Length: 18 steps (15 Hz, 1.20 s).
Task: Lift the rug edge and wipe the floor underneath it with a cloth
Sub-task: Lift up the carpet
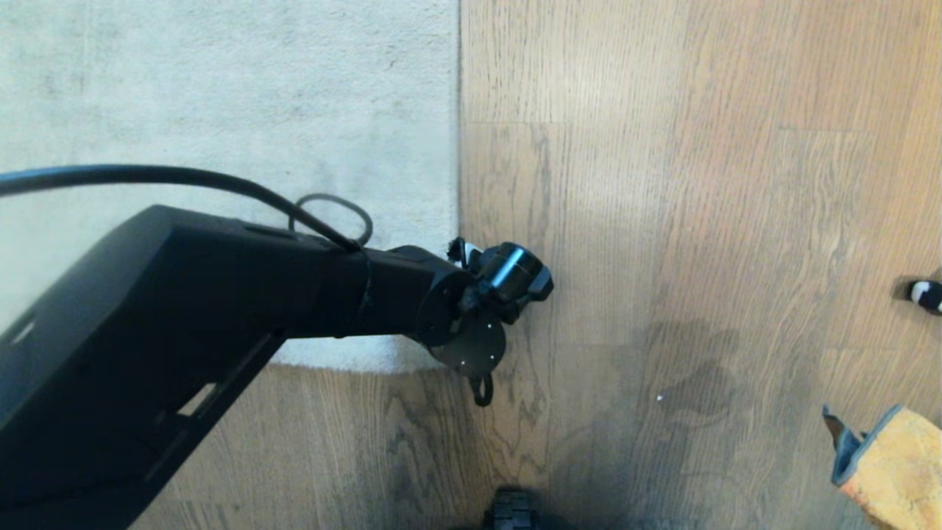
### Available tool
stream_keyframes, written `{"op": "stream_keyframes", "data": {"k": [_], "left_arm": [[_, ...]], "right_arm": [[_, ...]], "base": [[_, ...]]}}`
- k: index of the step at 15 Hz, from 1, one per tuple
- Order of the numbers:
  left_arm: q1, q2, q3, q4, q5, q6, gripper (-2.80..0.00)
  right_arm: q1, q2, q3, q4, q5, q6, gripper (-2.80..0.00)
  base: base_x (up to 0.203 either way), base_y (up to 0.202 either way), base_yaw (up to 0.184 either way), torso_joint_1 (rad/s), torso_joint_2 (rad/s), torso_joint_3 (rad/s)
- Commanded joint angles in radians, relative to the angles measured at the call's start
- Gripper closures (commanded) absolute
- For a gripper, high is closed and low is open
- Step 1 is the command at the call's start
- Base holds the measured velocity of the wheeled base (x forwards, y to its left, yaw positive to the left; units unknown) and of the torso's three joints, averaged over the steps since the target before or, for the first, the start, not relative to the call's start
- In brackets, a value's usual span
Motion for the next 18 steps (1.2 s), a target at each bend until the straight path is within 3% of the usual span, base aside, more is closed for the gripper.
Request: {"op": "stream_keyframes", "data": {"k": [1, 18], "left_arm": [[0.006, 0.002, 0.007, 0.004, 0.018, 0.0, -2.8], [0.024, -0.039, 0.018, 0.081, 0.057, 0.012, -2.8]], "right_arm": [[0.0, 0.001, 0.0, 0.0, 0.0, 0.0, 0.0], [0.0, 0.001, 0.0, 0.0, 0.0, 0.0, 0.0]], "base": [[0.0, 0.0, 0.0, 0.0, 0.0, 0.0], [0.0, 0.0, 0.0, 0.0, 0.0, 0.0]]}}
